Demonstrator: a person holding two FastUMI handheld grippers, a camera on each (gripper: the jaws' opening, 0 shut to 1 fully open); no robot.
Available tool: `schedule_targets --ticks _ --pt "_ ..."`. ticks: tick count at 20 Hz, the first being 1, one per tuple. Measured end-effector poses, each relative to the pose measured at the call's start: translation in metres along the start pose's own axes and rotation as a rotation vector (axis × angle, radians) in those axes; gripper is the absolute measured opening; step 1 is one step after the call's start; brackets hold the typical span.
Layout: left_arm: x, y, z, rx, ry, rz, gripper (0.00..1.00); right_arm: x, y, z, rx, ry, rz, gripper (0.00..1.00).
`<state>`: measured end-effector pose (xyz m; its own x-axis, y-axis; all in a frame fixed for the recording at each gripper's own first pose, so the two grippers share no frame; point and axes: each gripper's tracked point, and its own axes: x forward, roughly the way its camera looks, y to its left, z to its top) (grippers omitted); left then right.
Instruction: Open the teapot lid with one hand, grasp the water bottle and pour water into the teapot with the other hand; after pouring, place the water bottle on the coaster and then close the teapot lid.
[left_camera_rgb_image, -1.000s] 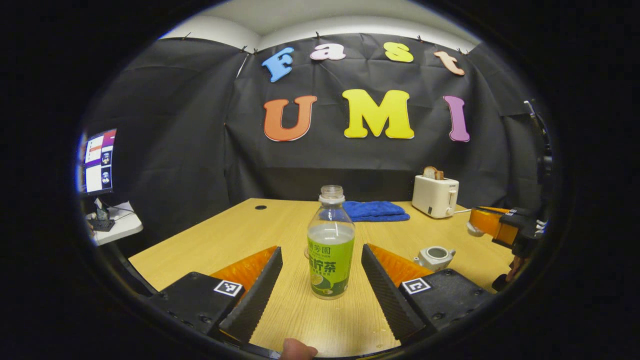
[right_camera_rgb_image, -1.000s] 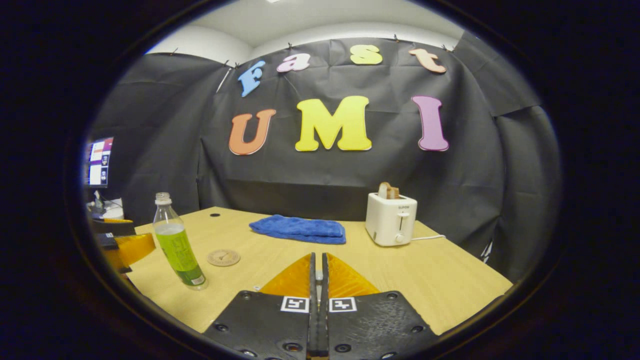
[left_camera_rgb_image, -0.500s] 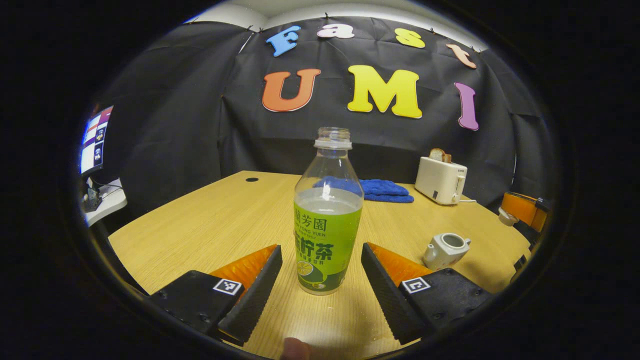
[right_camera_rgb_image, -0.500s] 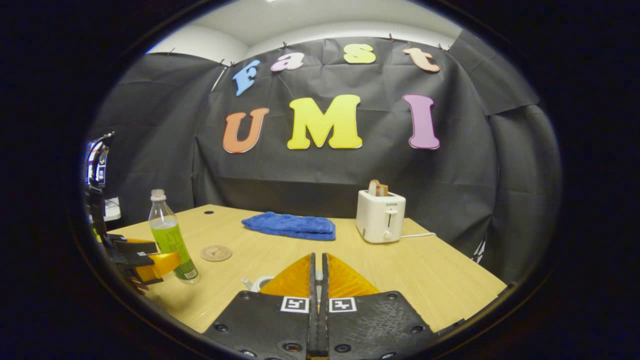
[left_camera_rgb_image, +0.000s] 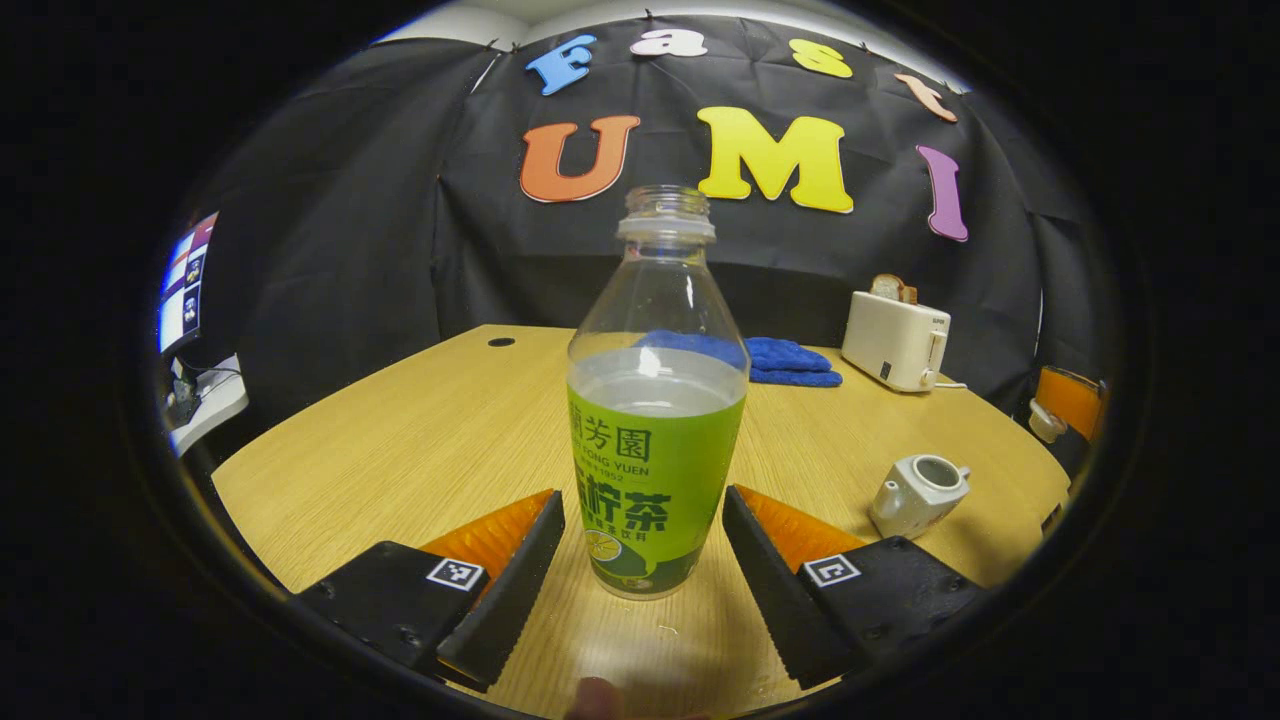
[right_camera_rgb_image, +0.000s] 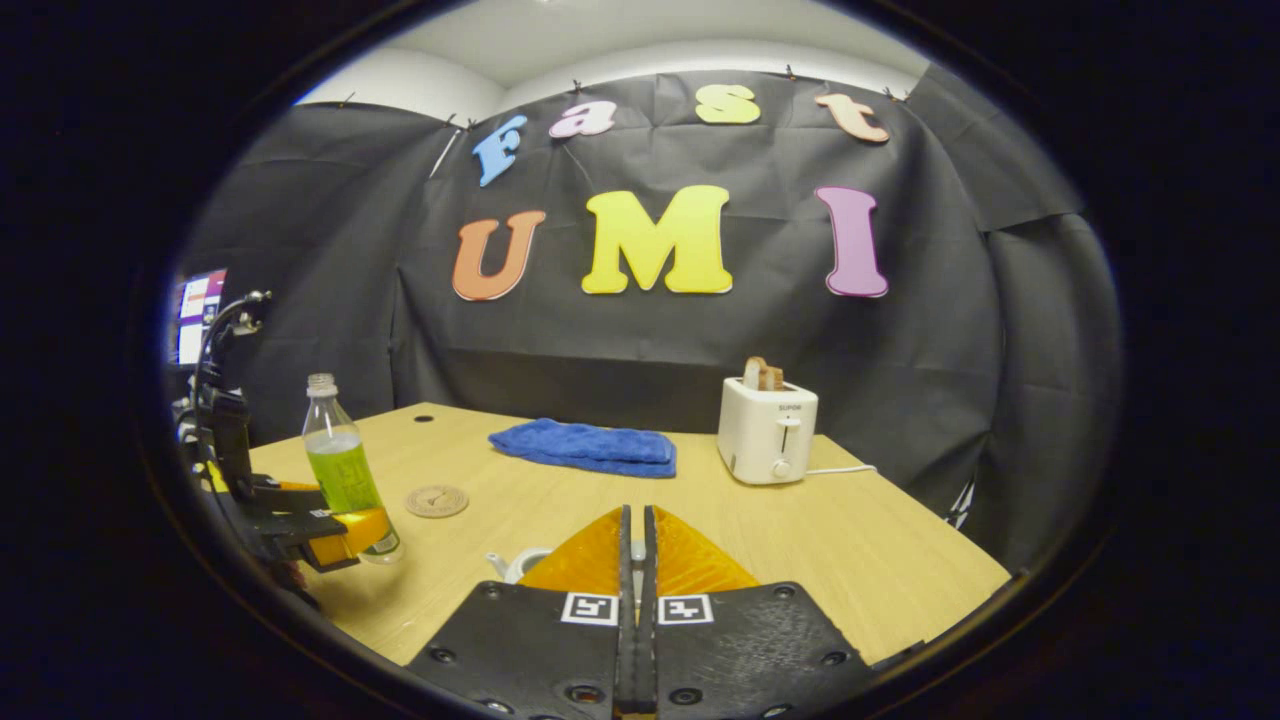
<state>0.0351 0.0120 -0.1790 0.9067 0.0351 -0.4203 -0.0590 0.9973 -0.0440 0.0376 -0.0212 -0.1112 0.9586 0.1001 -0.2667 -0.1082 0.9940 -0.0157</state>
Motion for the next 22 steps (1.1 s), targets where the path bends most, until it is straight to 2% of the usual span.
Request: schedule_targets --ticks 1,4,5,9,15,22 --pt "0.001 0.002 0.001 0.015 -0.001 0.009 0.99 -0.001 -0.003 -0.001 0.003 0.0 -0.002 0.0" --pt "0.0 0.001 0.003 0.057 -0.001 0.017 0.86 -0.003 -0.006 0.0 0.02 -0.001 0.001 0.02" --pt "0.001 -0.001 0.003 0.069 0.002 0.017 0.82 -0.004 -0.009 0.001 0.022 -0.004 0.001 0.0" --pt "-0.007 0.001 0.011 0.177 0.03 0.034 0.78 -0.005 -0.018 0.0 0.036 -0.005 0.007 0.0" --pt "-0.021 0.018 0.048 0.547 -0.02 0.142 0.76 -0.01 -0.039 -0.001 0.042 -0.01 0.003 0.0" --pt "-0.029 0.018 0.062 0.946 0.01 0.217 0.75 -0.013 -0.06 -0.008 0.041 0.005 -0.001 0.0"
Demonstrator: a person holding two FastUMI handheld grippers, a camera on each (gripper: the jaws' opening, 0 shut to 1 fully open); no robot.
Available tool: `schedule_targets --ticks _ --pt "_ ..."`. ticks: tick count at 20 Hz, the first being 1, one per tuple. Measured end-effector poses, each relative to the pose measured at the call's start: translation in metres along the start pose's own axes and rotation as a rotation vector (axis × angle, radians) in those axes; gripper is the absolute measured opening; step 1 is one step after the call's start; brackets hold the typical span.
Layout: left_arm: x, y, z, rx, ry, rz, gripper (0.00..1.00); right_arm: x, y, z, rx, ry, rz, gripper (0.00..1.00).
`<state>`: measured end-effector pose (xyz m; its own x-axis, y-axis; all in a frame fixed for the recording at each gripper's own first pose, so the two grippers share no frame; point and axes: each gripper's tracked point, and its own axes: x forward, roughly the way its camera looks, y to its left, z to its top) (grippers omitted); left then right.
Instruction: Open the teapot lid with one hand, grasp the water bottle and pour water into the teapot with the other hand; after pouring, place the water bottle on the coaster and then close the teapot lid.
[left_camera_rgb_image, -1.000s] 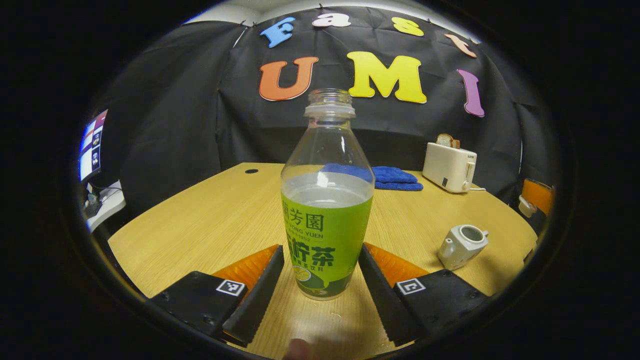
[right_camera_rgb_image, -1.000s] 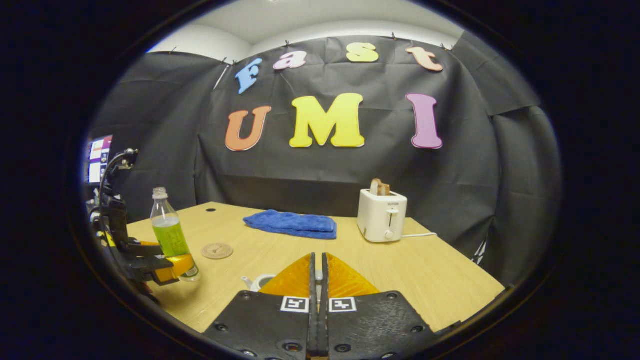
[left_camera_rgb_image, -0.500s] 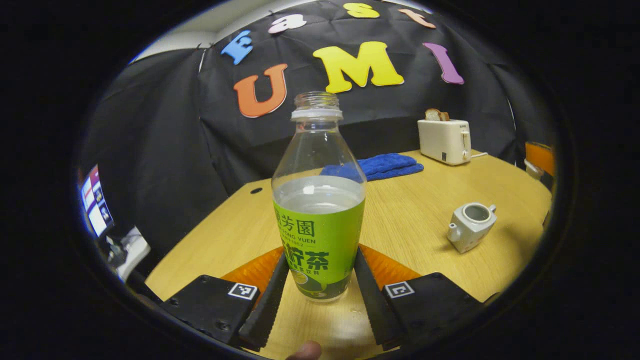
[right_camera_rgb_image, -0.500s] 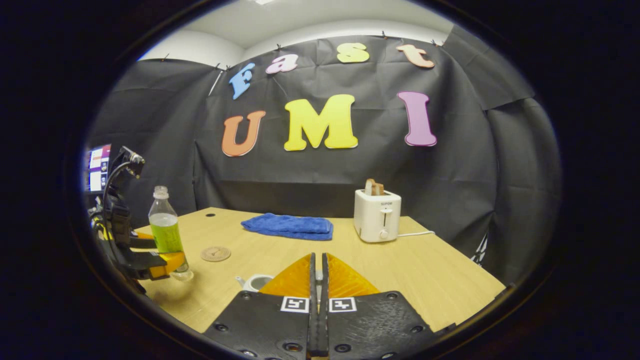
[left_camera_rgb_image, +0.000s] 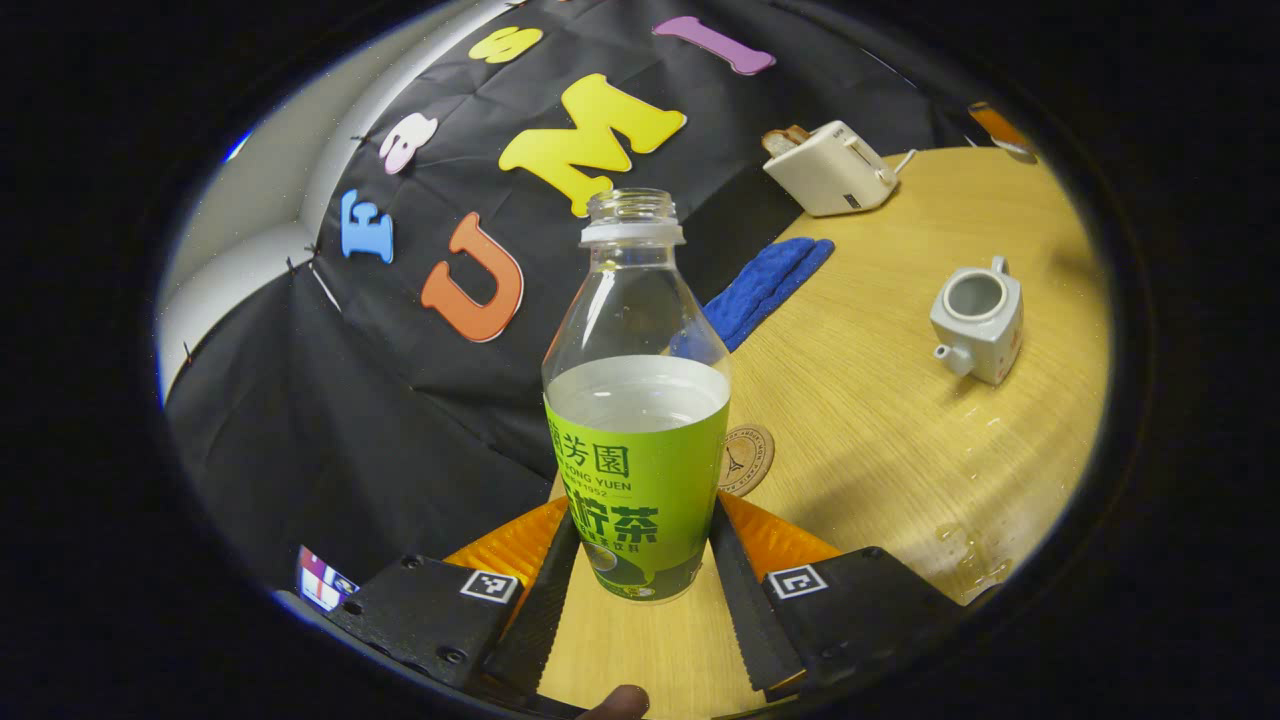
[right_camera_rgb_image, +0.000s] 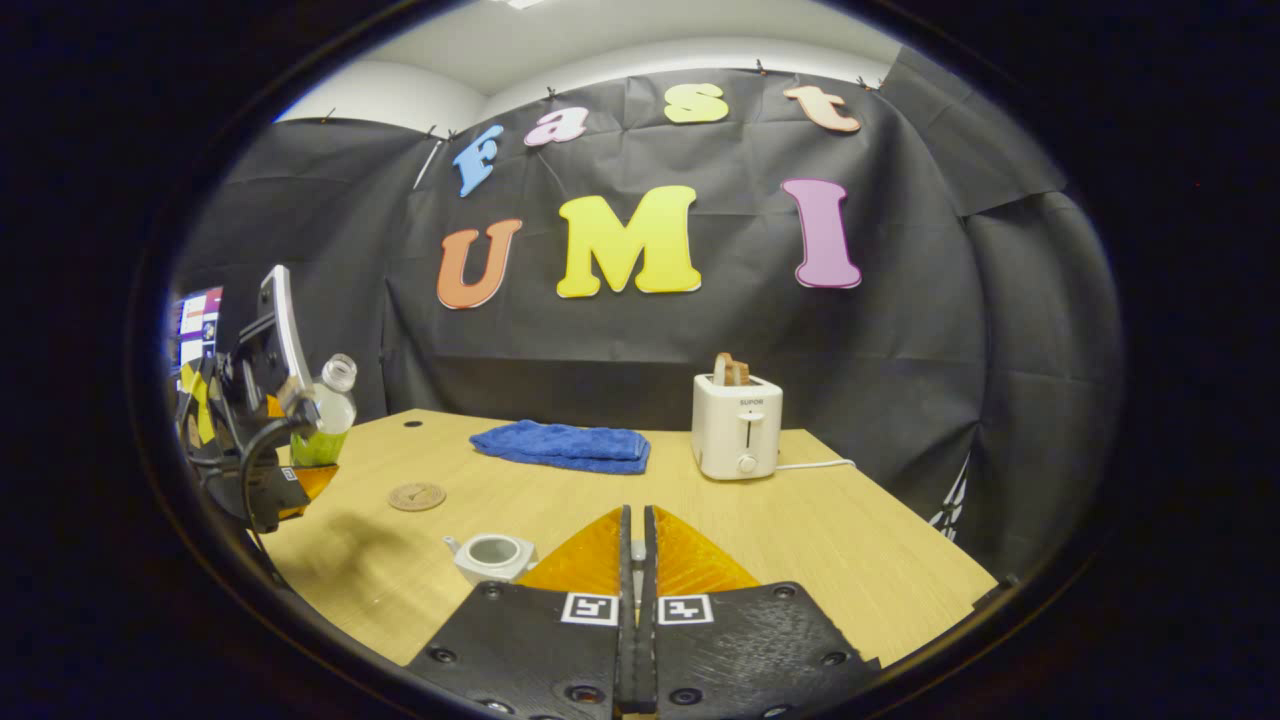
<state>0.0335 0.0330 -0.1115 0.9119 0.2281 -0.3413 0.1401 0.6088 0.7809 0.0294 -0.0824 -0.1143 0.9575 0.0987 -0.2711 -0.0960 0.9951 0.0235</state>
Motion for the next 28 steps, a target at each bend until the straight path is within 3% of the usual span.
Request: schedule_targets --ticks 3,10,17,28 --pt "0.005 -0.002 0.006 0.159 0.004 0.006 0.75 0.0 -0.009 -0.007 0.009 0.013 -0.003 0.0" --pt "0.014 -0.027 0.008 0.386 0.047 -0.056 0.75 0.0 -0.022 -0.015 0.014 0.029 0.005 0.0" --pt "0.015 -0.048 0.019 0.566 0.051 -0.099 0.75 0.002 -0.04 -0.03 0.034 0.052 -0.001 0.0" --pt "0.012 -0.05 0.039 0.84 0.027 -0.076 0.75 0.0 -0.047 -0.035 0.038 0.057 0.003 0.0"
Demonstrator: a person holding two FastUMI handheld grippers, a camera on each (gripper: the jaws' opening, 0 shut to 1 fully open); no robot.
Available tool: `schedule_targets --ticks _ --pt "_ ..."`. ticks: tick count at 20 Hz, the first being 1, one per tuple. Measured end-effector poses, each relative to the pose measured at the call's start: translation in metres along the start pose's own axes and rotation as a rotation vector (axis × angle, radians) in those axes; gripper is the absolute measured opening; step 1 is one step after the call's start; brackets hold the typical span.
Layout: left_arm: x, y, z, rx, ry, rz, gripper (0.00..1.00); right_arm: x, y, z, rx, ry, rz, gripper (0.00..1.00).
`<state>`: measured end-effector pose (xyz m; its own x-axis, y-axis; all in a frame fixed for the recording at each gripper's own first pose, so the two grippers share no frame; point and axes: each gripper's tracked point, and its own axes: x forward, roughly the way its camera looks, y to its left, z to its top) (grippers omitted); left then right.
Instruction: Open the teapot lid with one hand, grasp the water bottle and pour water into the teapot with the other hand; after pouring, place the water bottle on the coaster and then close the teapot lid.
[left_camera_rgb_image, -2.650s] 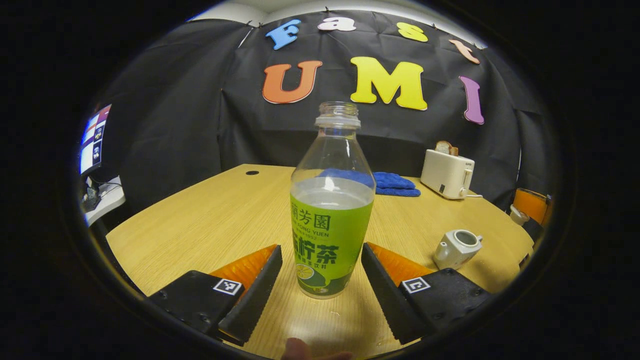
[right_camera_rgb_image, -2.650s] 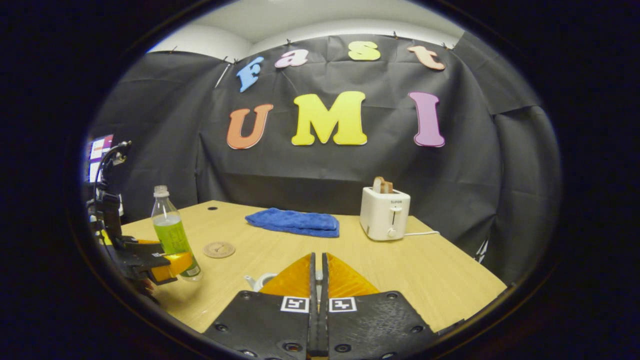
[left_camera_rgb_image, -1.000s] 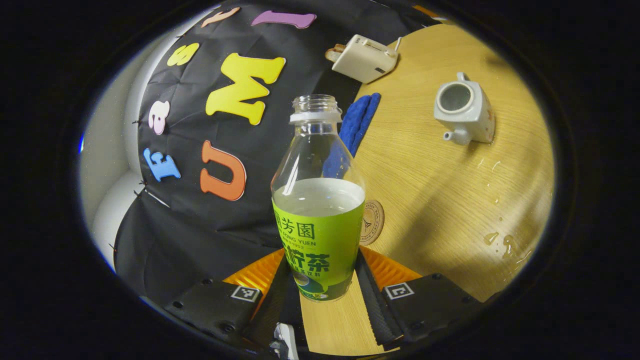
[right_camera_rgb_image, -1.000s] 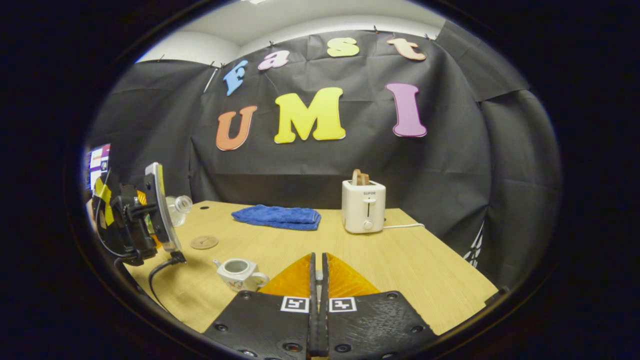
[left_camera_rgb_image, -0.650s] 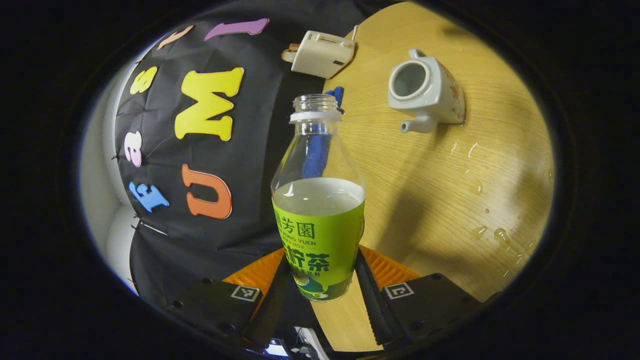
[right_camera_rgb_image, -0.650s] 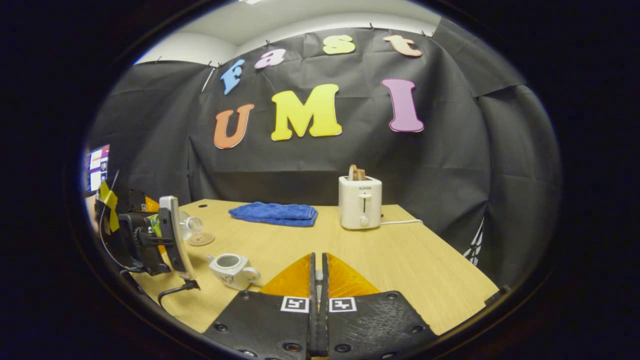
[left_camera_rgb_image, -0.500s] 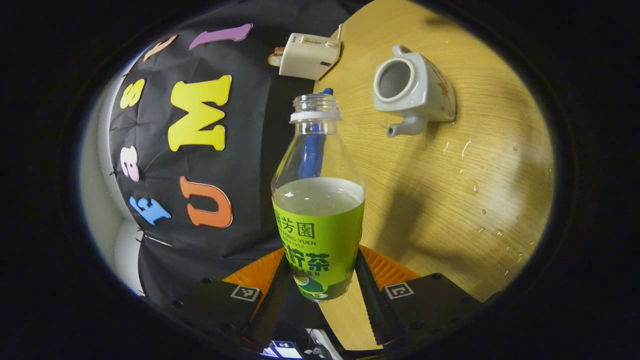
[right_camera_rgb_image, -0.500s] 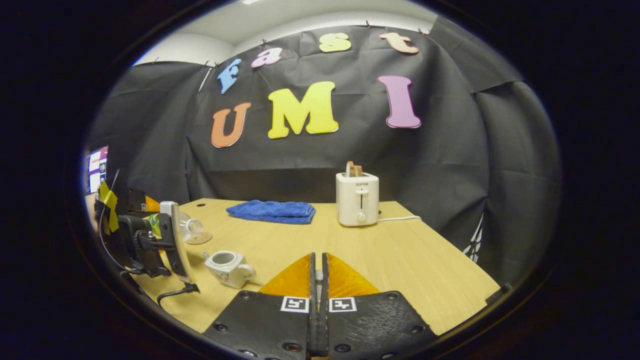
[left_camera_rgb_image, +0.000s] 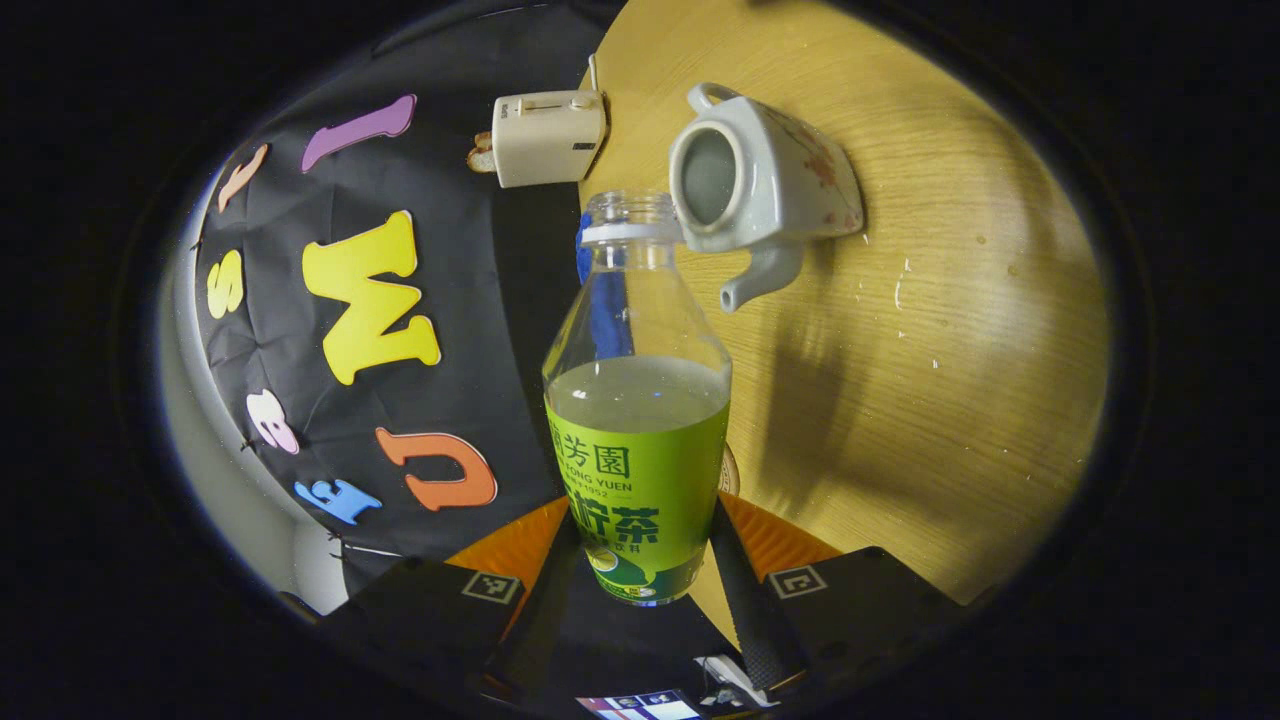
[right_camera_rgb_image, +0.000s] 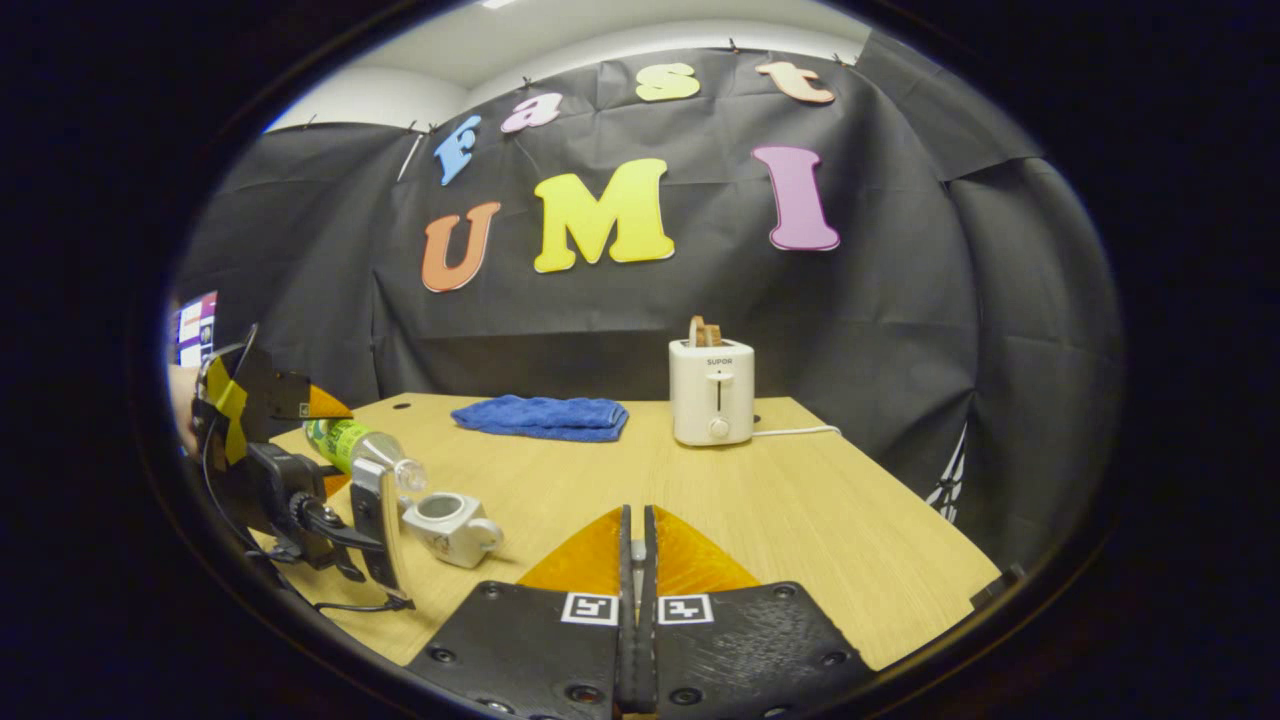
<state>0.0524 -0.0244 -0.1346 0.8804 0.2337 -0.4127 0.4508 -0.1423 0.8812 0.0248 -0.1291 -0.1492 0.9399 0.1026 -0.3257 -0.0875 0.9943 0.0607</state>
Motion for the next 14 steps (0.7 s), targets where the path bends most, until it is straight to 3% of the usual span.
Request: schedule_targets --ticks 5,14 --pt "0.0 0.014 -0.001 0.129 0.027 0.064 0.75 0.0 -0.001 -0.001 0.005 0.002 0.002 0.0" --pt "0.001 0.026 0.002 0.258 0.036 0.115 0.75 0.0 0.0 0.002 0.002 -0.009 0.007 0.0"
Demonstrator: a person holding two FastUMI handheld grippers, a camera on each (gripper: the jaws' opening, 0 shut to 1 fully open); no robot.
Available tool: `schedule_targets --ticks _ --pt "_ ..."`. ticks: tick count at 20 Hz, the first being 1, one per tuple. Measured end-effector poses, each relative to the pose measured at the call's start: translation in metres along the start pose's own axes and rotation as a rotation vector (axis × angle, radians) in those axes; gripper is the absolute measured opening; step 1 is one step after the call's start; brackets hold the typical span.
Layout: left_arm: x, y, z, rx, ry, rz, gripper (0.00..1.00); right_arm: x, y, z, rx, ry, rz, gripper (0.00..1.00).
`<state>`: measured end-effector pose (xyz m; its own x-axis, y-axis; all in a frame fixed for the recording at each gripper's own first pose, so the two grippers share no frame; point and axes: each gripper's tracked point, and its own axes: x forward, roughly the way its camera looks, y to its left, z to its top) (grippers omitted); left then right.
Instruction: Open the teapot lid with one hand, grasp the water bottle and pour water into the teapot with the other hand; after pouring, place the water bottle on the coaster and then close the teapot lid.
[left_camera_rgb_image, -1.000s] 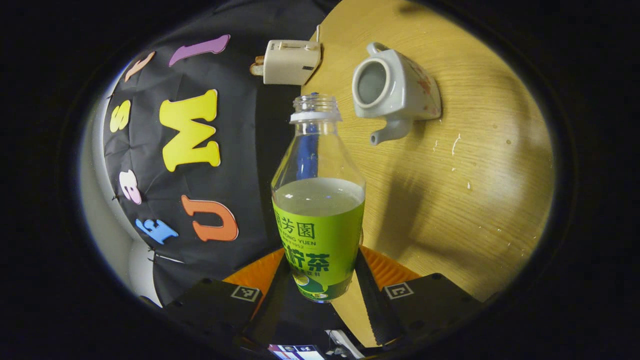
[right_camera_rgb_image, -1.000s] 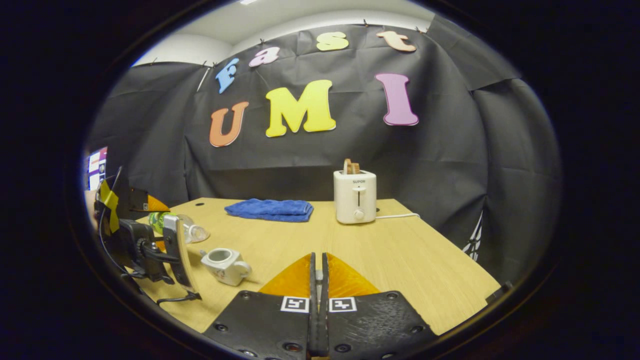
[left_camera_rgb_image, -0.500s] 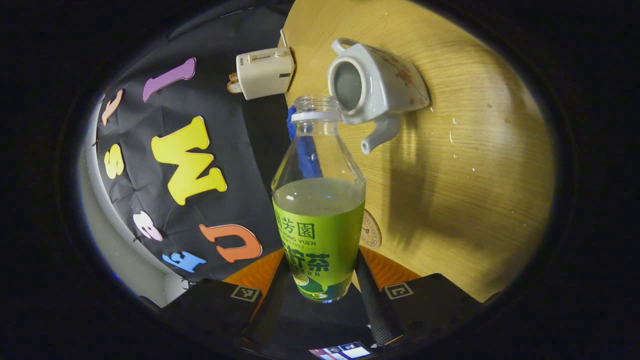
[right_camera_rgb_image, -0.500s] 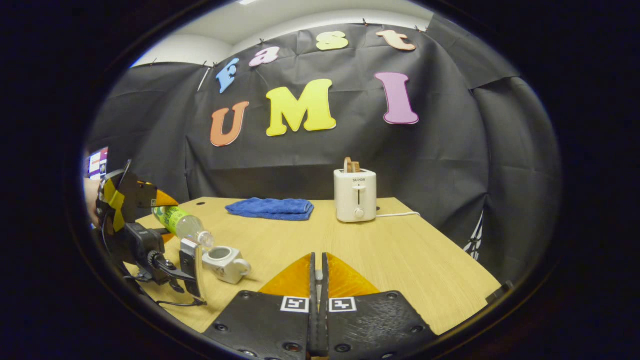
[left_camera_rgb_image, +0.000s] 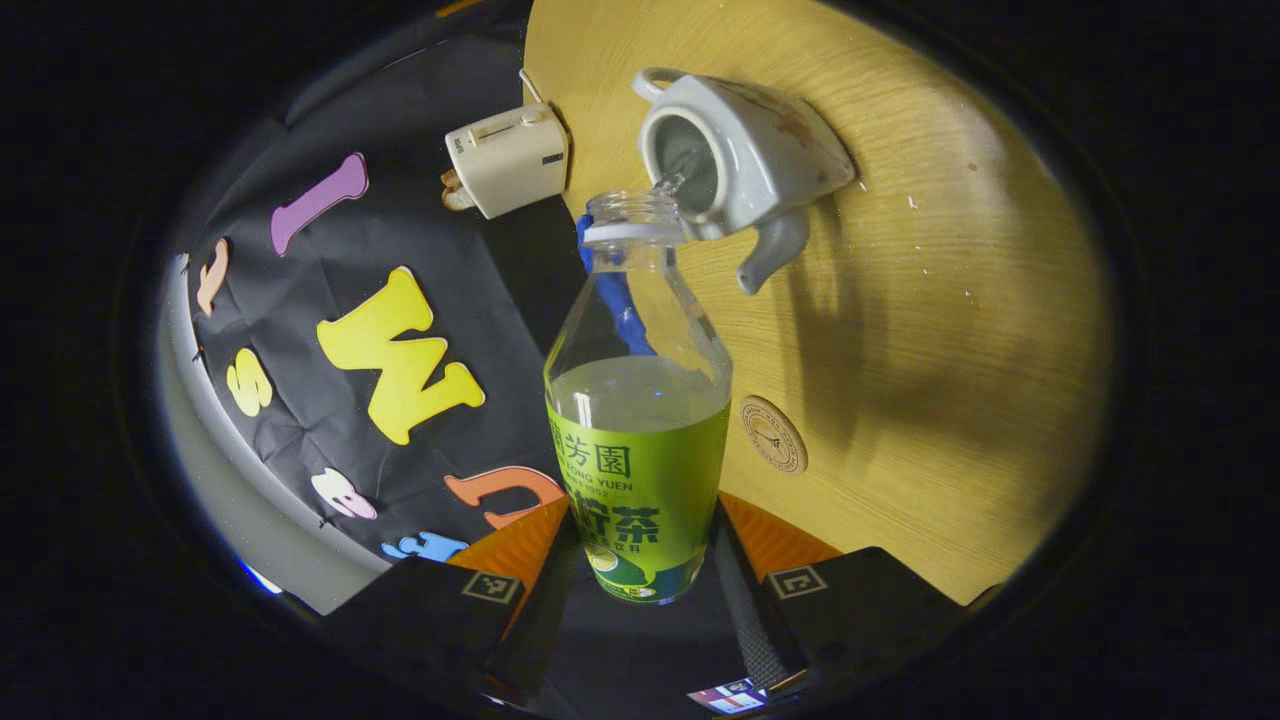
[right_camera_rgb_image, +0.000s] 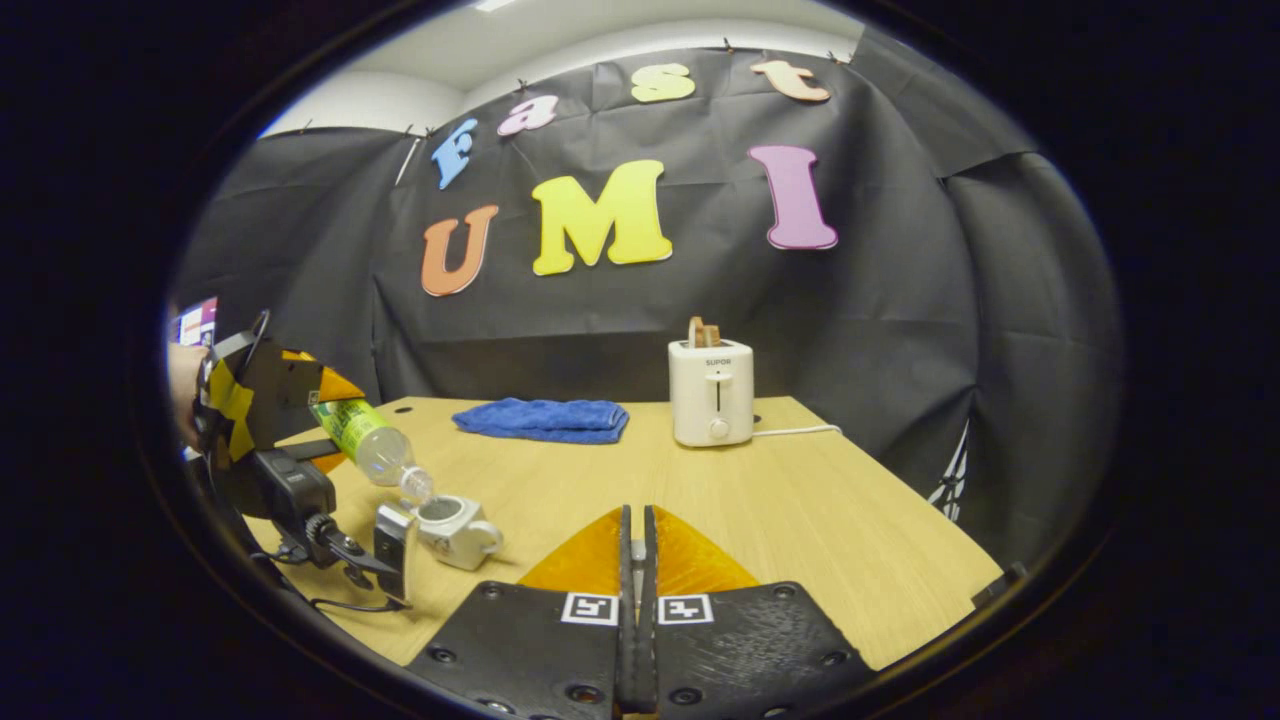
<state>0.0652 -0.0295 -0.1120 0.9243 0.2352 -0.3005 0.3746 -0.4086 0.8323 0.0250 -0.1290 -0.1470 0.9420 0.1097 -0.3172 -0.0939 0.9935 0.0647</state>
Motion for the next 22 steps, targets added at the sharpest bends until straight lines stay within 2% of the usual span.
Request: schedule_targets --ticks 6,7,9,13,22 --pt "-0.001 0.014 -0.004 0.046 0.01 0.044 0.75 0.001 0.003 0.001 -0.002 -0.001 0.012 0.0" --pt "-0.001 0.016 -0.005 0.052 0.014 0.048 0.77 0.0 0.003 0.001 -0.002 -0.002 0.012 0.0" --pt "-0.002 0.019 -0.005 0.064 0.014 0.056 0.75 0.0 0.002 0.002 -0.002 -0.004 0.01 0.0" --pt "-0.005 0.034 -0.007 0.125 0.027 0.121 0.75 -0.001 0.001 0.002 -0.001 -0.005 0.011 0.0" --pt "-0.01 0.04 -0.01 0.159 0.037 0.134 0.75 -0.003 -0.002 0.002 -0.004 -0.008 0.005 0.0"
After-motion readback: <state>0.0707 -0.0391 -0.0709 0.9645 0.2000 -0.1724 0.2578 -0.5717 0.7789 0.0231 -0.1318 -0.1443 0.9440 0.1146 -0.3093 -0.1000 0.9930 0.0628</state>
